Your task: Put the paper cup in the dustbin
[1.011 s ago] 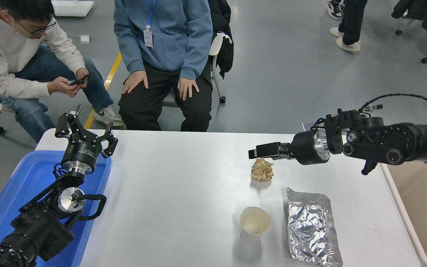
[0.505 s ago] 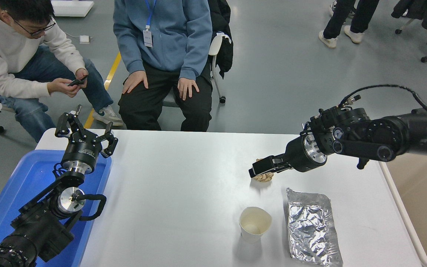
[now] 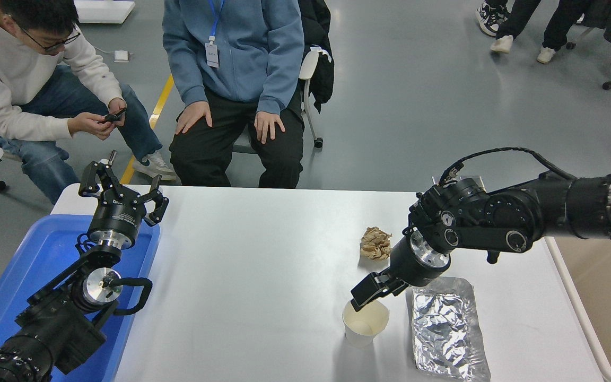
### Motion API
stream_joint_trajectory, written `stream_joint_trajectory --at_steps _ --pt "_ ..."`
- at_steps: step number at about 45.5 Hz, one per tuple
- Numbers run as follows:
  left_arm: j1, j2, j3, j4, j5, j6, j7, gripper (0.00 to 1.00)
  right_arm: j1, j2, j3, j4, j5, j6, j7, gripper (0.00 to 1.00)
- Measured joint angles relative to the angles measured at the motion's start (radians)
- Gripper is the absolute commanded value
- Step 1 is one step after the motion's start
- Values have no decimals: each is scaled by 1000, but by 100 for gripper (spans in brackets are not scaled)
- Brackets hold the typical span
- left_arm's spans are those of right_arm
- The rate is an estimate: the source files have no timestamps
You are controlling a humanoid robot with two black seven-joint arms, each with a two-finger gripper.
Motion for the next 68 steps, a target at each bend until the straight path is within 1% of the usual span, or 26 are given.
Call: stream_joint_trajectory --at_steps 9,20,25,29,35,37,40,41,45,48,49,50,51,54,68 --pt "0 0 0 0 0 0 0 100 -12 14 -1 -12 -24 -2 -3 100" --pt "0 0 0 0 0 1 0 100 -48 24 -5 -38 -56 -56 -5 100" --pt "0 0 0 0 0 1 0 100 -64 26 -7 -49 -64 -80 -5 99" --pt "0 0 0 0 0 1 0 100 -73 26 -8 -55 -70 -94 -5 95" --pt "0 0 0 0 0 0 0 100 -84 25 -8 -61 -80 -107 -4 93" --pt "0 0 0 0 0 0 0 100 -86 24 -8 -61 -84 -109 -3 88" --pt "0 0 0 0 0 0 0 100 -91 23 -7 -62 -93 -112 -1 85" --pt "0 0 0 0 0 0 0 100 -92 23 -7 -62 -96 -113 -1 82" --pt "0 0 0 0 0 0 0 100 -97 22 -6 -63 -112 -117 1 61" --pt "0 0 0 0 0 0 0 100 -99 21 -5 -63 -124 -119 4 51" --pt "0 0 0 0 0 0 0 100 -100 21 -5 -63 -132 -119 7 38" --pt "0 0 0 0 0 0 0 100 -100 21 -5 -62 -137 -120 8 18" --pt "0 0 0 0 0 0 0 100 -100 21 -5 -62 -144 -120 10 6" --pt "0 0 0 0 0 0 0 100 -101 21 -5 -61 -170 -120 15 0" --pt "0 0 0 0 0 0 0 100 -91 18 -11 -58 -239 -120 24 0"
